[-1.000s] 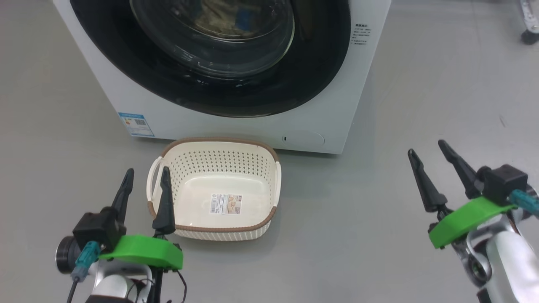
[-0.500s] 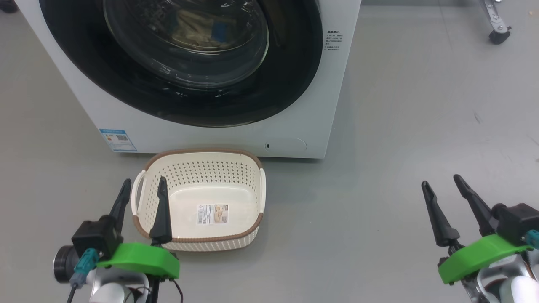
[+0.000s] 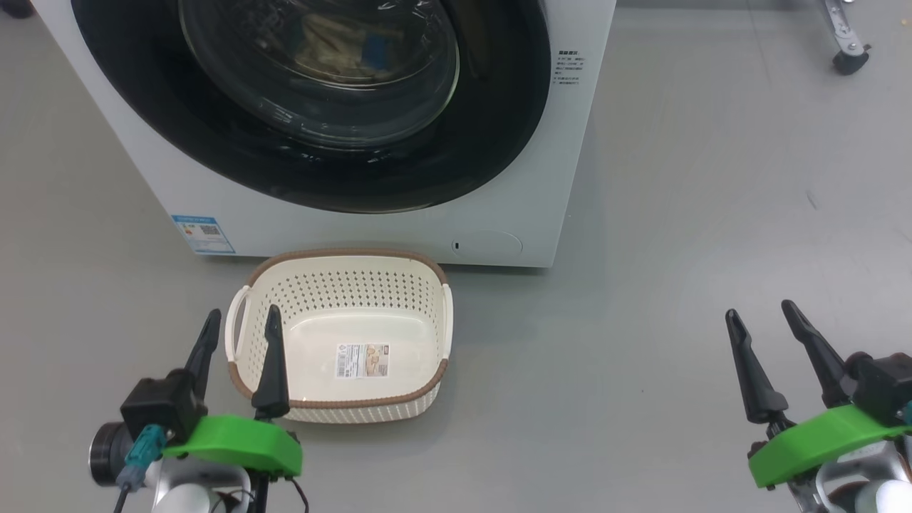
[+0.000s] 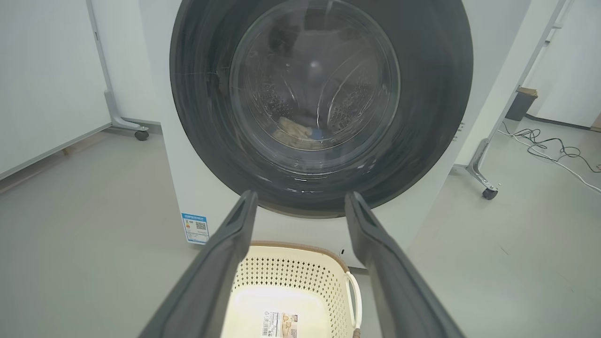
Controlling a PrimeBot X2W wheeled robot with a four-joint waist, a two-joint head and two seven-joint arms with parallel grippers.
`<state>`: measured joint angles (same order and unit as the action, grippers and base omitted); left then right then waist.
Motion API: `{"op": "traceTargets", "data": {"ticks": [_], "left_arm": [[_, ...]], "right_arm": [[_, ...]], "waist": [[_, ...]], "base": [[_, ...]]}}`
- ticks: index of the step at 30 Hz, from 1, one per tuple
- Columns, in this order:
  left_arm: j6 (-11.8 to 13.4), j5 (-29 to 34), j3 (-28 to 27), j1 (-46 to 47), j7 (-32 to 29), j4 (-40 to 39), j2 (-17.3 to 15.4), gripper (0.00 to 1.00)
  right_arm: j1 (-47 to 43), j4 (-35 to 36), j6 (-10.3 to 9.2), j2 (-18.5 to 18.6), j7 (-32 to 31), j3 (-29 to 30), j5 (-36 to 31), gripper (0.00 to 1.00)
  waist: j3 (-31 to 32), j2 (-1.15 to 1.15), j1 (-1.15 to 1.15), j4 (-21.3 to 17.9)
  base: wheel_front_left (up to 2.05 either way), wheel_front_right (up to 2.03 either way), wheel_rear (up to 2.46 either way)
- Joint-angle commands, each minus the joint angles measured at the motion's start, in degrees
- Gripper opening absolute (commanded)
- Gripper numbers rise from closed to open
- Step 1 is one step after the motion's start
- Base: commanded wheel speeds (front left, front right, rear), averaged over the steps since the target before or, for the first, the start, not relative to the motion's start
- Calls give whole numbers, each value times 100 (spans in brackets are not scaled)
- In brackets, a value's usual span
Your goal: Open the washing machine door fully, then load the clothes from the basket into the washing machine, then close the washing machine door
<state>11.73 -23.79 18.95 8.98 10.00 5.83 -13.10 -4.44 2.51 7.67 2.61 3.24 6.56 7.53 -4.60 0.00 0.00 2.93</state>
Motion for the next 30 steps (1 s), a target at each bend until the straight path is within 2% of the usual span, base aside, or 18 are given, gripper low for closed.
{"op": "traceTargets", "data": {"ticks": [1, 28, 29, 30], "left_arm": [[48, -25, -202, 186, 24, -141, -144, 100], [135, -2, -100, 193, 55, -193, -225, 100], [99, -1, 131, -5, 4, 28, -57, 0], [99, -3, 163, -26, 1, 110, -28, 0]], "right_arm": [[96, 237, -19, 31, -5, -85, -9, 100], [98, 32, -19, 27, 48, -61, 267, 100], [-11, -194, 1, -18, 2, 42, 213, 0], [-16, -292, 1, -29, 2, 31, 215, 0]], "waist": [[0, 0, 0, 12], [-41, 0, 0, 31], [-40, 0, 0, 32], [-40, 0, 0, 32]], "base": [[0, 0, 0], [0, 0, 0], [0, 0, 0], [0, 0, 0]]}}
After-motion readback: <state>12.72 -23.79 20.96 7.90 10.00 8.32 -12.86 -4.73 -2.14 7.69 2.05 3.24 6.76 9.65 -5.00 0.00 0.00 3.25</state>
